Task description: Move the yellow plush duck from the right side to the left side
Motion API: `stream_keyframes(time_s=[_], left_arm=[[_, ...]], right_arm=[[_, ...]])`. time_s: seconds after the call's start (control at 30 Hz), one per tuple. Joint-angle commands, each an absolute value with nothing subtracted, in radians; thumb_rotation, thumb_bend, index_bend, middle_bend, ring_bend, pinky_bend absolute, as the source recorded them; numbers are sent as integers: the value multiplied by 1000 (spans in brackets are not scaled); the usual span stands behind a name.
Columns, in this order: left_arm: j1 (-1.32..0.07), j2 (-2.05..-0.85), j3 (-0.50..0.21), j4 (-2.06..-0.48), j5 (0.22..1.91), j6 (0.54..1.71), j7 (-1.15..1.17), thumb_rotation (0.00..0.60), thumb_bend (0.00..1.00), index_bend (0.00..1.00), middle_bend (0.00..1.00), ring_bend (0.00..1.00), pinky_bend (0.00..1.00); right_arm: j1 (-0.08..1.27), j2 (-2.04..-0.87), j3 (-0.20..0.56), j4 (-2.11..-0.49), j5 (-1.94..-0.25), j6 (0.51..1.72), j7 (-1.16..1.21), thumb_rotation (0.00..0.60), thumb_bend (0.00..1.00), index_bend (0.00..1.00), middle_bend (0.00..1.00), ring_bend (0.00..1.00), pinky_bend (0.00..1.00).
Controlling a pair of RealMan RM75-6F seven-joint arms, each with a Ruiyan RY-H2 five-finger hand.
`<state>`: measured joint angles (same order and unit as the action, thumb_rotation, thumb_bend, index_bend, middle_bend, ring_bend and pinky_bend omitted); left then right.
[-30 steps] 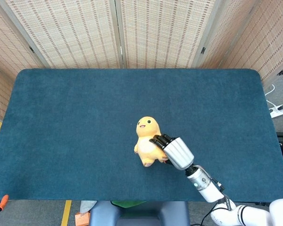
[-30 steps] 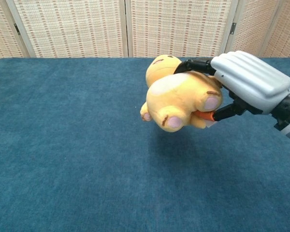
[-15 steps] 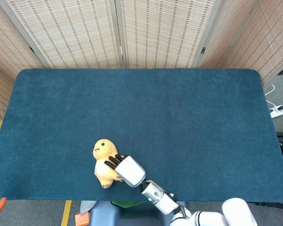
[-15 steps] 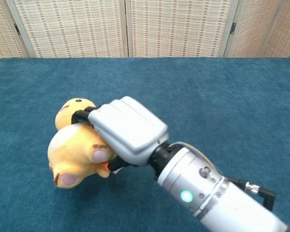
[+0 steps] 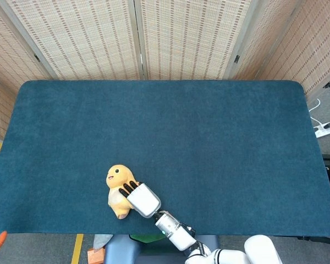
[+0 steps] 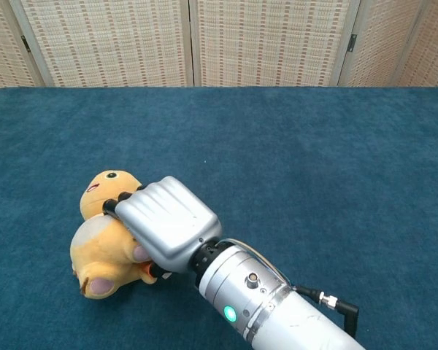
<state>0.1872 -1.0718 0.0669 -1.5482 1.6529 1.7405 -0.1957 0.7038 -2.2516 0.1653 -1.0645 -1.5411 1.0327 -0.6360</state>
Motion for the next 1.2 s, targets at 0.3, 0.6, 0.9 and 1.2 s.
stream_keyframes(time_s=[0.3, 0.6, 0.9, 1.2], left_arm=[[193, -1084, 74, -1530, 1663, 1748, -192, 600, 334, 46, 120, 52, 140], [186, -1099, 76, -1527, 1670, 1737, -169, 600, 332, 46, 120, 52, 143], [177, -1216, 91, -1485, 1849, 1834, -135, 600, 299, 61, 143, 110, 269], [101, -1400, 93, -1586, 1975, 1676, 178, 600, 282, 0, 168, 137, 258]], right_arm=[[642, -2073, 171, -1420, -1421, 1033, -859, 600, 176, 0, 0, 0, 8], [535, -1788, 57, -1799, -1417, 1121, -854, 600, 143, 0, 0, 0, 0], [305, -1355, -224, -1916, -1749, 1486, -596, 600, 142, 0, 0, 0, 0], [35, -1229, -330, -1539, -1808, 1902, -62, 600, 145, 0, 0, 0, 0]])
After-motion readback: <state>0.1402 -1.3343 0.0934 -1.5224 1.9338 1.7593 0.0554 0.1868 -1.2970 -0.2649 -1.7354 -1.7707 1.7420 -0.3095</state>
